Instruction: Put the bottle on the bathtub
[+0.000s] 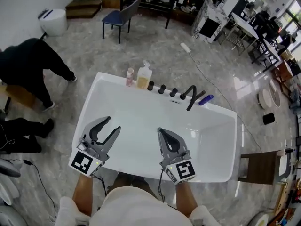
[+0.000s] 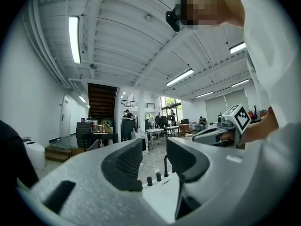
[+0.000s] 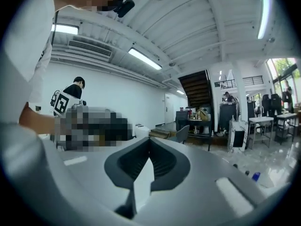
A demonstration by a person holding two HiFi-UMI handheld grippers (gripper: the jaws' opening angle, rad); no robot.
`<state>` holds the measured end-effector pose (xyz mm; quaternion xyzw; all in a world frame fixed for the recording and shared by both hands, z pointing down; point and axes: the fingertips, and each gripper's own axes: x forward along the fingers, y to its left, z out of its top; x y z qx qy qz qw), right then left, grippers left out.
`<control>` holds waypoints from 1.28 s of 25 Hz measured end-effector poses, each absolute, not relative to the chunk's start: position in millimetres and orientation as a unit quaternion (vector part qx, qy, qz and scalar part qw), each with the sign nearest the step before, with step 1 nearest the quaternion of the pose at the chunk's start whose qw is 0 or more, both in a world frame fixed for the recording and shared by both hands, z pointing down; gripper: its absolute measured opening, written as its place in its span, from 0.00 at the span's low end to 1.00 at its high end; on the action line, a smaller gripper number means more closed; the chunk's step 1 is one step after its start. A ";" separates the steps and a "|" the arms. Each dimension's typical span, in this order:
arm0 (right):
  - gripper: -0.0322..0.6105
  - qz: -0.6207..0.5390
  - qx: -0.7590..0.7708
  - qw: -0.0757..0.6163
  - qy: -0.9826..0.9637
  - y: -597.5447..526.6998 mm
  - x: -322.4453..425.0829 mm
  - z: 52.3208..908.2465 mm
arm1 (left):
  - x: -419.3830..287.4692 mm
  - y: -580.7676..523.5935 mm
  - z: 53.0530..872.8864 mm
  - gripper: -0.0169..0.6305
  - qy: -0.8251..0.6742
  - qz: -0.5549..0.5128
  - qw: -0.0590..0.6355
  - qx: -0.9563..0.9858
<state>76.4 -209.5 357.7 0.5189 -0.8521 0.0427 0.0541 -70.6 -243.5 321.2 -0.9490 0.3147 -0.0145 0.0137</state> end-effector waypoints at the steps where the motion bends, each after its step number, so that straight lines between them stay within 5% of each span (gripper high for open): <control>1: 0.07 0.034 0.519 0.048 -0.853 -207.4 78.8 346.4 | -67.0 -238.2 313.6 0.26 0.317 -0.010 0.018 -0.948; 5: 0.07 0.030 0.508 0.016 -0.861 -194.9 83.0 314.4 | -54.1 -223.0 290.6 0.03 0.338 -0.001 0.036 -0.940; 32: 0.07 0.043 0.471 0.007 -0.881 -154.7 56.3 287.7 | -60.0 -196.2 288.3 0.03 0.325 -0.018 0.013 -0.945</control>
